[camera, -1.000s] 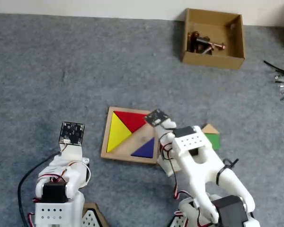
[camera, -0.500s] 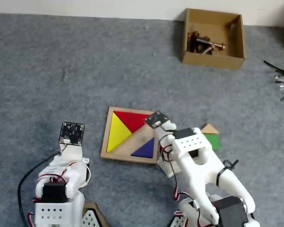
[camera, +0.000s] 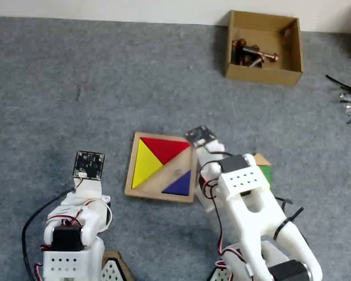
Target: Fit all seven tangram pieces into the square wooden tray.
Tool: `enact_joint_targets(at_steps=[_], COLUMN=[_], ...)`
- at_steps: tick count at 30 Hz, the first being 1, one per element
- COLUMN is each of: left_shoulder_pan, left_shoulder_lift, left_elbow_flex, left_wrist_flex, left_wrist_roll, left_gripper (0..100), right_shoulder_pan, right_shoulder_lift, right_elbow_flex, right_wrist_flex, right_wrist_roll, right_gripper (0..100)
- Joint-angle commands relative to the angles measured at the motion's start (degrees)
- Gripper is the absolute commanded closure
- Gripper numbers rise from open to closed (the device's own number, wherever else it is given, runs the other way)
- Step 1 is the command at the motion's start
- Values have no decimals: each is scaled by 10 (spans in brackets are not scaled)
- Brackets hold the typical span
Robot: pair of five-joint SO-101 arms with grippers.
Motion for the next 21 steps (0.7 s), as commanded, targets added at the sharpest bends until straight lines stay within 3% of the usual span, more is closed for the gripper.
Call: enact_joint_targets(at_steps=[1, 6, 21], left_shoulder_pan=[7, 7, 7], left_shoulder_lift=[-6, -6, -6], left_elbow_flex=[10, 10, 10], left_wrist_flex=[2, 2, 2], left_wrist_roll=[1, 1, 1], left_gripper=[995, 995, 995], right_shoulder_pan=[-5, -36, -43], right_shoulder_lift=[-22, -22, -21], right_elbow_flex=[-13, 42, 77], right_wrist_flex=[-62, -125, -128], right_wrist_roll=[-11, -11, -39], right_gripper=[774, 774, 774])
